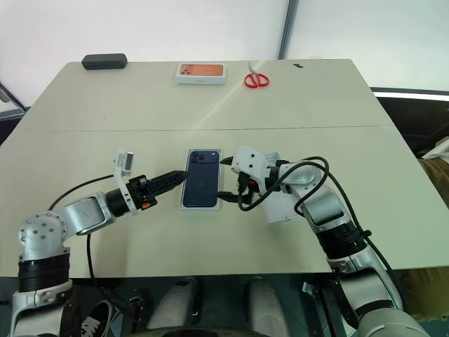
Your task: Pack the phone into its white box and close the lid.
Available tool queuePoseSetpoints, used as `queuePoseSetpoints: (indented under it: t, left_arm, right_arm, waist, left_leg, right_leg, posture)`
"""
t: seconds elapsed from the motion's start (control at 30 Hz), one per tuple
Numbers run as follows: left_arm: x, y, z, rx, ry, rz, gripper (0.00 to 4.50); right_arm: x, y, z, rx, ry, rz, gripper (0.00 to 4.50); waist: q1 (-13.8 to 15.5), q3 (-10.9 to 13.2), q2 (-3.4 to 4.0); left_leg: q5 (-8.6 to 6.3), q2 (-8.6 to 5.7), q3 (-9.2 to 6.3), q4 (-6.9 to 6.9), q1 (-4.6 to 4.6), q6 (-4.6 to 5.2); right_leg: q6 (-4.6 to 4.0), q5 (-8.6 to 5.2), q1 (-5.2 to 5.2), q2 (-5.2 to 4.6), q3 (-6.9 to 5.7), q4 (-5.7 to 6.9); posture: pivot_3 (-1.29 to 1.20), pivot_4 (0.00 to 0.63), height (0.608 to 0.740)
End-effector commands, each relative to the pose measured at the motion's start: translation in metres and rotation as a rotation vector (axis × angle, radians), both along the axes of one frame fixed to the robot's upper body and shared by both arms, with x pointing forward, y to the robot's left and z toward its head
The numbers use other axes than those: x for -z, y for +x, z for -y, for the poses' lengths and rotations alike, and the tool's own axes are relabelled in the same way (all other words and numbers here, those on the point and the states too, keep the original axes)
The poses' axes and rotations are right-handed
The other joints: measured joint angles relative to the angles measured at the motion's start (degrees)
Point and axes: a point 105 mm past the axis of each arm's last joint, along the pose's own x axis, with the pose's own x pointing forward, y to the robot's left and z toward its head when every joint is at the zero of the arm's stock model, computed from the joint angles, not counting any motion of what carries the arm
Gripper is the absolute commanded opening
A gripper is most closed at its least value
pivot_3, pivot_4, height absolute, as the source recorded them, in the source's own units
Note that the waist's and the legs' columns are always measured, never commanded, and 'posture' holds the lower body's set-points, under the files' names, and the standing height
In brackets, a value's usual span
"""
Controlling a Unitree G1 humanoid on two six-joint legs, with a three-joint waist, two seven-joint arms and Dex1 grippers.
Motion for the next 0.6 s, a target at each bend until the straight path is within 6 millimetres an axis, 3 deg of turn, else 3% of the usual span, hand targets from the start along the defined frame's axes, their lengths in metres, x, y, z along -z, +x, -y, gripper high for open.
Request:
queuePoseSetpoints:
  t: [0.03,0.13,0.23,0.43,0.47,0.6]
  left_arm:
    - [-0.015,0.003,-0.006,-0.032,0.031,0.08,4.47]
    - [-0.011,0.011,-0.017,-0.086,0.081,0.085,4.47]
    - [-0.003,0.023,-0.032,-0.154,0.177,0.08,3.19]
    - [-0.006,0.037,-0.041,-0.207,0.325,0.186,0.2]
    - [-0.003,0.037,-0.039,-0.202,0.335,0.19,0.0]
    - [0.013,0.038,-0.033,-0.183,0.343,0.162,0.0]
  right_arm:
    - [-0.013,0.001,-0.004,-0.012,0.026,0.051,4.5]
    - [-0.013,0.003,-0.002,0.0,0.031,0.047,4.5]
    - [-0.011,0.007,0.001,0.024,0.033,0.036,3.68]
    - [0.003,0.02,0.007,0.101,-0.045,0.102,0.71]
    - [0.006,0.021,0.007,0.107,-0.056,0.108,0.2]
    - [0.014,0.022,0.006,0.12,-0.084,0.096,0.09]
  waist:
    - [0.0,0.0,0.0]
    - [-0.1,0.0,0.0]
    - [0.0,0.0,0.0]
    - [0.0,0.0,0.0]
    - [0.0,0.0,0.01]
    - [0.0,0.0,0.01]
  left_leg:
    - [0.0,0.0,0.0,0.0,0.0,0.0]
    - [0.0,-0.01,0.01,0.0,0.0,0.0]
    - [0.0,-0.01,0.06,-0.01,0.0,0.0]
    - [0.0,-0.02,0.12,-0.01,-0.02,0.0]
    - [0.0,-0.02,0.12,-0.01,-0.02,0.0]
    - [0.0,-0.01,0.14,-0.03,-0.02,0.0]
  right_leg:
    - [0.0,0.0,0.0,0.0,0.0,0.0]
    - [0.0,0.0,0.0,0.01,0.0,0.0]
    - [-0.01,-0.01,0.0,0.04,-0.01,0.0]
    - [-0.01,-0.01,0.0,0.03,-0.01,-0.02]
    - [-0.01,0.0,-0.01,0.03,-0.01,-0.03]
    - [-0.01,0.0,-0.01,0.03,-0.01,-0.03]
  posture:
    - [0.0,0.15,0.74]
    - [0.0,0.15,0.74]
    - [0.0,0.15,0.74]
    - [0.0,0.15,0.74]
    - [0.0,0.15,0.74]
    - [0.0,0.15,0.74]
